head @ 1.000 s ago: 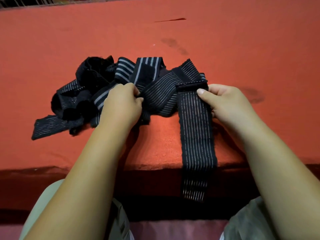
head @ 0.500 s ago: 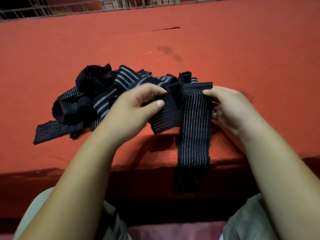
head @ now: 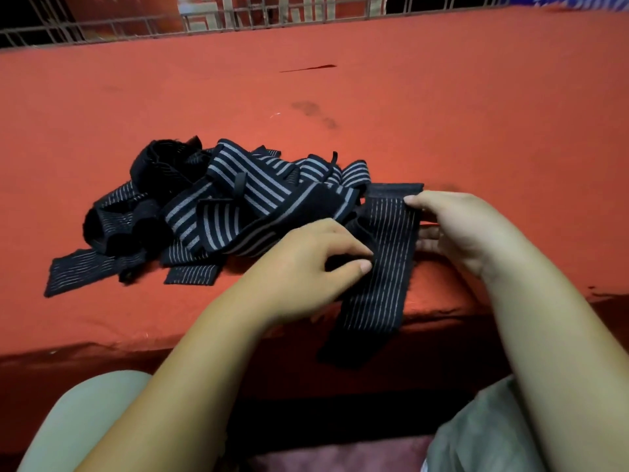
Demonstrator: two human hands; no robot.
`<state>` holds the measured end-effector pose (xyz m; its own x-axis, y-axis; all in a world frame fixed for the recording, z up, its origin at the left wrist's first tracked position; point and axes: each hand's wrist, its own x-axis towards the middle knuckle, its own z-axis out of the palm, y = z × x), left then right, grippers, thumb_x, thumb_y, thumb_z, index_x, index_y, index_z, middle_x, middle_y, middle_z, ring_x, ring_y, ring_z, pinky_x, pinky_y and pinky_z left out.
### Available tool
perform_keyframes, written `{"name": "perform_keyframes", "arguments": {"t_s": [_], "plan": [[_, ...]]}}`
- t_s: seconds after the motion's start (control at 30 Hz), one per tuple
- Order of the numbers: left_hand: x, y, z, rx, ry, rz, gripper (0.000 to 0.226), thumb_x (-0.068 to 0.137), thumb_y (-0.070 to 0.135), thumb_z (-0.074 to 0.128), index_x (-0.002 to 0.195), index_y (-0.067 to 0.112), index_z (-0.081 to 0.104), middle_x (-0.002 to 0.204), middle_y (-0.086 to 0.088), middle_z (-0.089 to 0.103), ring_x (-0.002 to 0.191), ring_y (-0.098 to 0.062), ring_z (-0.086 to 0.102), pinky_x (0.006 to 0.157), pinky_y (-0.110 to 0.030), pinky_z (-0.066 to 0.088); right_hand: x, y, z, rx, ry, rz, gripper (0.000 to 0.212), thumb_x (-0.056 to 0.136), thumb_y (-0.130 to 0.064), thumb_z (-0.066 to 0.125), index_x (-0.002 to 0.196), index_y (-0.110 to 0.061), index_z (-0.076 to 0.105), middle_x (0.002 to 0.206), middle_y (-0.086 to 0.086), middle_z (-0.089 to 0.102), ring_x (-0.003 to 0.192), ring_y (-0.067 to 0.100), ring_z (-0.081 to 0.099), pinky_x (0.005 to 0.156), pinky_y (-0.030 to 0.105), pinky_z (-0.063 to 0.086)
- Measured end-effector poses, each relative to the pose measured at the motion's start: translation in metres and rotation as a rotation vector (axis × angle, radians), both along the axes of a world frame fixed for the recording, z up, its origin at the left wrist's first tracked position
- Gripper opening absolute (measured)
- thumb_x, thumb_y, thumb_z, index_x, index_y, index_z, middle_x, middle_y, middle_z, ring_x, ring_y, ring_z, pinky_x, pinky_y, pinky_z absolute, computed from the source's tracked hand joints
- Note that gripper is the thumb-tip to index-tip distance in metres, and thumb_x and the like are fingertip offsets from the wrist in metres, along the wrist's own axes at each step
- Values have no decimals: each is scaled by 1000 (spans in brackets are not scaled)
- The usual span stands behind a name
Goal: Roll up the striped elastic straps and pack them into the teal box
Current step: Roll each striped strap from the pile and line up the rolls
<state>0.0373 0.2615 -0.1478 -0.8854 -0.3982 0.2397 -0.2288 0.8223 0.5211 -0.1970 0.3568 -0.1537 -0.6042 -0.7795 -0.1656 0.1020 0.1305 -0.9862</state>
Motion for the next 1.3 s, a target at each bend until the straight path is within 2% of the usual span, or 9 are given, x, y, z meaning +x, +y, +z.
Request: {"name": "perform_keyframes", "arguments": {"t_s": [0.13,0.3,0.5,0.63,0.77,0.9,1.1,1.23,1.3], "plan": [[-1,-14,12,-99,218,247,10,101,30,72,108,32,79,105,17,70,105,0,65,98,-33,53,-5,2,3,-8,-3,-65,15,98,-20,64,103,-14,77,94,1,77,73,21,70,69,36,59],[-7,-35,6,-366,104,412,41,90,28,81,130,31,71,133,9,58,126,-26,46,108,-51,45,0,8,9,-65,19,-86,10,89,-17,57,82,-18,65,84,4,62,82,24,62,74,43,55],[-16,-42,7,-326,56,503,52,90,55,79,139,46,63,141,9,49,137,-27,38,116,-48,32,6,11,6,-90,62,67,13,96,-21,57,90,-21,68,75,-8,65,63,8,58,65,28,47],[-17,-46,5,-212,93,463,52,90,48,82,137,48,62,140,12,48,135,-20,49,117,-51,42,15,4,5,-41,98,123,34,84,-38,63,104,-11,72,94,2,66,85,22,55,78,44,41],[-14,-51,-1,-189,142,445,46,91,35,86,134,40,70,128,12,48,121,-10,53,105,-39,50,18,2,3,-2,201,144,33,81,-43,60,92,-12,62,84,1,56,77,21,46,75,48,32],[-9,-59,-2,-198,173,496,43,90,25,88,131,32,76,116,10,49,108,-5,45,94,-23,37,17,4,1,10,272,132,29,84,-36,54,87,-7,52,81,4,47,75,20,40,73,47,30],[8,-73,8,-205,281,657,40,93,21,84,133,27,76,116,1,53,117,-21,56,98,-24,36,13,8,-2,35,355,150,32,79,-40,53,82,-10,43,80,4,41,75,21,37,72,47,31],[8,-73,5,-406,201,729,41,92,16,80,133,22,75,133,-9,58,130,-38,47,109,-47,42,12,9,-2,-25,356,166,33,80,-36,53,84,-6,41,83,6,39,77,23,34,73,49,28],[4,-71,4,-585,249,473,41,90,5,67,129,13,76,138,-14,62,132,-40,50,111,-50,42,12,9,0,-60,374,176,31,81,-33,53,83,-5,40,82,7,38,77,23,34,73,49,28]]}}
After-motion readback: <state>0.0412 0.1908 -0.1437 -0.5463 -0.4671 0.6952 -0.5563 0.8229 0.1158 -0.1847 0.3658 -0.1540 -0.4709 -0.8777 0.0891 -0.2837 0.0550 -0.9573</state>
